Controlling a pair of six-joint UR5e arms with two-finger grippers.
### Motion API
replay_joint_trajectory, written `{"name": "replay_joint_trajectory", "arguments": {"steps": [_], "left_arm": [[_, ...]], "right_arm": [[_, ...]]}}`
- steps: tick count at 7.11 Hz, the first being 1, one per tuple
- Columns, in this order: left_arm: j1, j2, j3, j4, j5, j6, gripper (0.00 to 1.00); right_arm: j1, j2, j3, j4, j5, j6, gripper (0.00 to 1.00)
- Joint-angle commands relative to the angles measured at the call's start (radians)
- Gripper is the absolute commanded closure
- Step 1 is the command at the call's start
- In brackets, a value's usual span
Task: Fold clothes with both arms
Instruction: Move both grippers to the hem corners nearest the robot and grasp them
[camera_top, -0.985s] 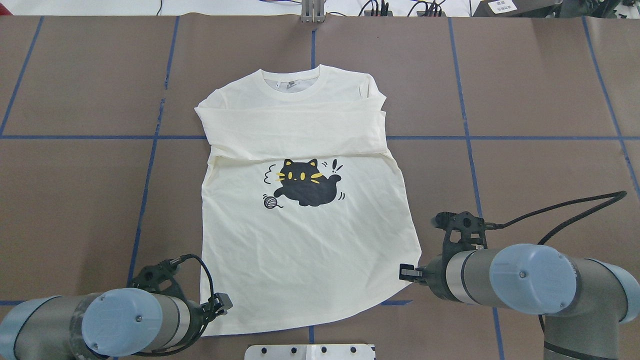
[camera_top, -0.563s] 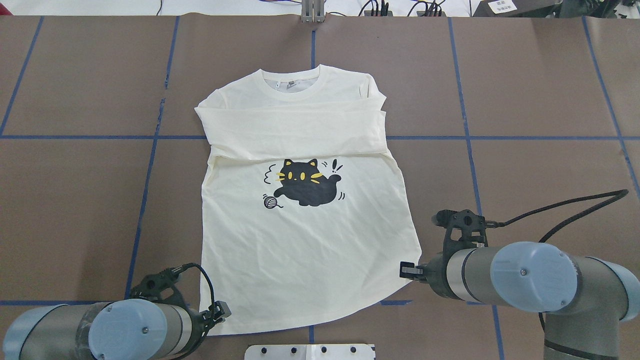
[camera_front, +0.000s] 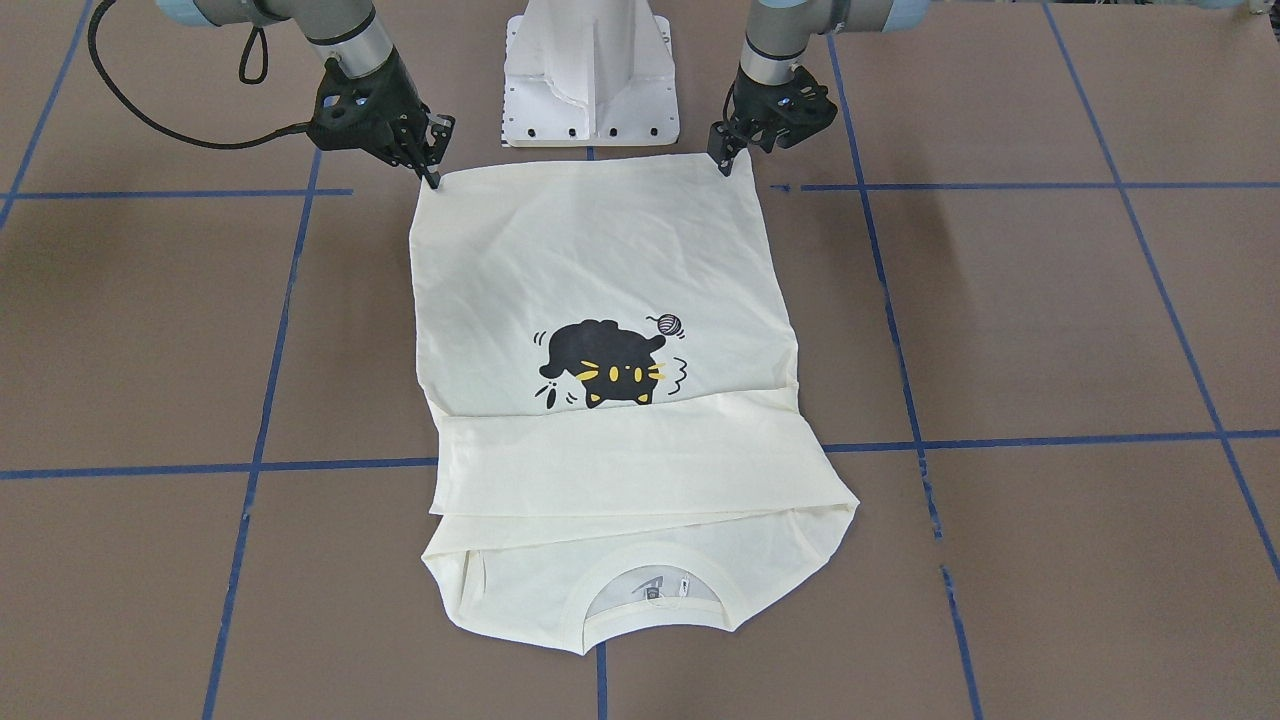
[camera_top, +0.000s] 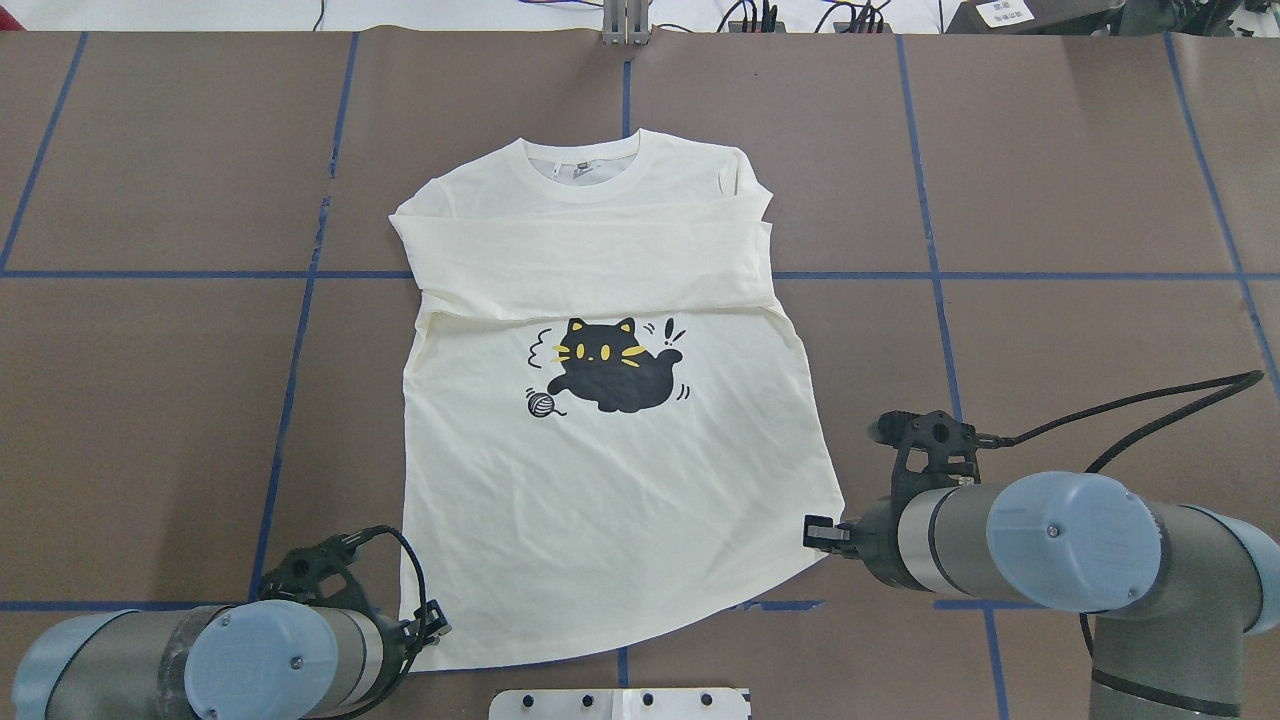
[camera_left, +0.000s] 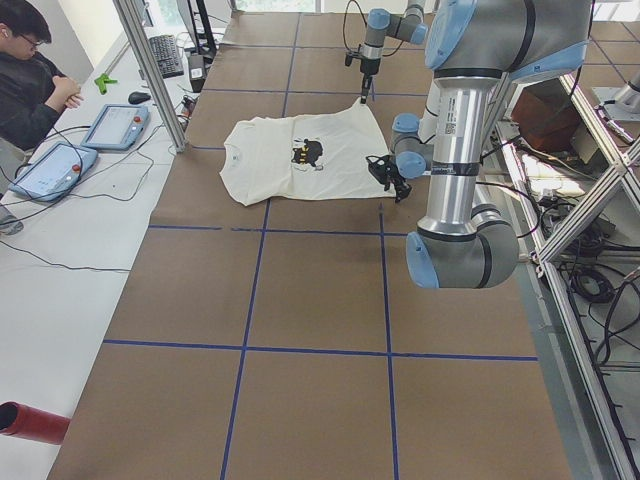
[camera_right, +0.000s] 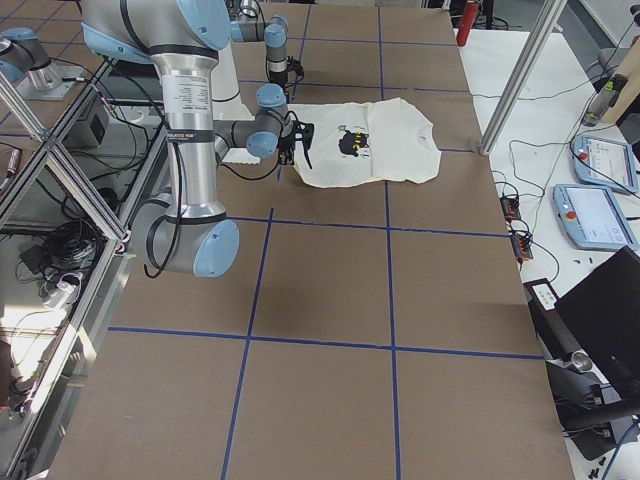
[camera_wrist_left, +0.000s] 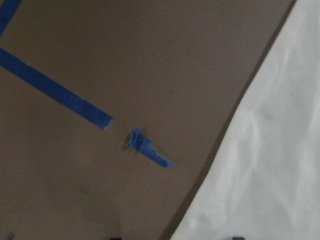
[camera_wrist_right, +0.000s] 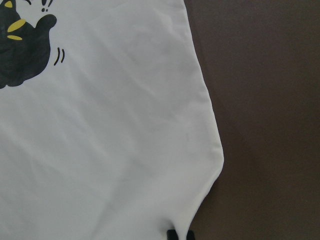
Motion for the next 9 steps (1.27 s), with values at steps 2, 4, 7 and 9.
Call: {"name": "replay_joint_trajectory", "arguments": {"steps": [2,4,7,9], "left_arm": [[-0.001,-0.005,-0.008,0.002,0.001,-0.005,0.54],[0.001,-0.007,-0.010,0.002,0.001,-0.005,0.66],[0.001,0.001,-0.010,0.000,0.002,-0.003,0.80],[0.002,0.001,-0.015,0.002,0.002,-0.002,0.85]], "right_arm": [[0.015,-0.001,0.000,0.000,0.009,0.000,1.00],[0.016,-0.003,0.000,0.000,0.009,-0.002,1.00],[0.016,-0.003,-0.002,0.000,0.009,-0.003,1.00],[0.016,-0.001,-0.002,0.000,0.009,-0.003,1.00]]}}
